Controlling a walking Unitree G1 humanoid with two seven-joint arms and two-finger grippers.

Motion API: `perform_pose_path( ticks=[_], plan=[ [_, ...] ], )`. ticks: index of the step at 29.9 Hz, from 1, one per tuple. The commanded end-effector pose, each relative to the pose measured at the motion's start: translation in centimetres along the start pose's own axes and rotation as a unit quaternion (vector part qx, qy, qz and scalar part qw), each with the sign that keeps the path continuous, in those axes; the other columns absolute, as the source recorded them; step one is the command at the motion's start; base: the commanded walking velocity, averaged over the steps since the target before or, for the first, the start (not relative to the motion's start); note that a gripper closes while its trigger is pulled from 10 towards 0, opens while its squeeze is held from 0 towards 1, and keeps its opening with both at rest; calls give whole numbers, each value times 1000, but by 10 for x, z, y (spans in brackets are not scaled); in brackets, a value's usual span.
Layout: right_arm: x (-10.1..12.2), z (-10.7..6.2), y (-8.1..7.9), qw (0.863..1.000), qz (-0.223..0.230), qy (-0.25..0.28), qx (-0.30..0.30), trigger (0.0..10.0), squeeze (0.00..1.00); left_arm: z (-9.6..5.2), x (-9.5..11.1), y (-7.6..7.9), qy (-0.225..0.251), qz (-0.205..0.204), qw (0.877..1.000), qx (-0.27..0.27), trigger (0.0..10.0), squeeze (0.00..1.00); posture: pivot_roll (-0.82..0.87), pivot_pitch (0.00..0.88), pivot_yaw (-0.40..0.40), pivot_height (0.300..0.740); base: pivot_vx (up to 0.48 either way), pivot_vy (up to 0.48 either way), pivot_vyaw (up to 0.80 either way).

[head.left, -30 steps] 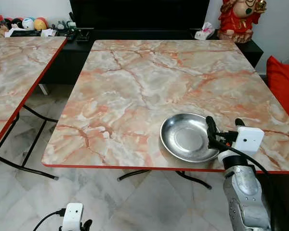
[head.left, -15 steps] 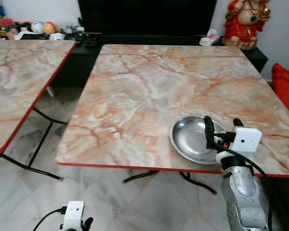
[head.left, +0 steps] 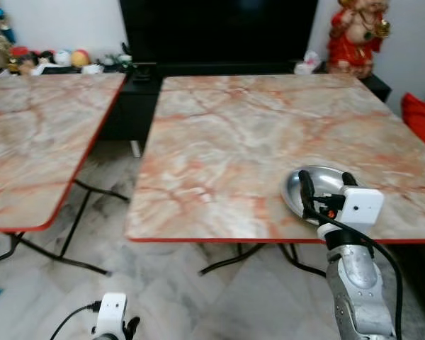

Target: Setting the table

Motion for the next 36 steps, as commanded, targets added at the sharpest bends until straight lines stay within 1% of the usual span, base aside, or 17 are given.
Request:
perform_pose_path(
  ticks=[1, 4, 7, 13, 26, 36],
  plan=[
    [9, 2, -8, 1000, -4, 17, 18, 10000, 0, -3, -9, -6, -12, -6, 1000, 10, 10000, 0, -7, 16, 7, 740, 0, 412, 800],
    [9, 3, -8, 1000, -2, 18, 19, 10000, 0, -3, -8, -6, -11, -6, 1000, 9, 10000, 0, -7, 17, 7, 740, 0, 412, 758],
    [9, 5, -7, 1000, 7, 18, 16, 10000, 0, -2, -7, -4, -9, -8, 1000, 8, 10000, 0, -8, 22, 6, 740, 0, 411, 0],
    [10, 5, -8, 1000, 4, 19, 19, 10000, 0, -2, -8, -3, -7, -11, 1000, 8, 10000, 0, -17, 29, 7, 740, 0, 415, 0],
    [10, 8, -4, 1000, 7, 18, 6, 10000, 0, -3, -9, -6, -10, -14, 1000, 12, 10000, 0, -20, 45, 13, 740, 0, 413, 0],
    [11, 10, -3, 1000, 11, 19, -6, 10000, 0, -3, -10, -6, -14, -14, 1000, 11, 10000, 0, -24, 51, 12, 740, 0, 413, 0]
  ],
)
Point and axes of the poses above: a point about 5 cm out from each wrist's last joint towards the gripper, its own z axis pointing out of the wrist towards the gripper, its own x axis along the axis of the wrist's last joint, y = z × x, the point moved 4 cm from there along z, pointing out of the wrist towards the gripper, and after that the axes turned 7 degrees about -z, right-handed, at the moved point
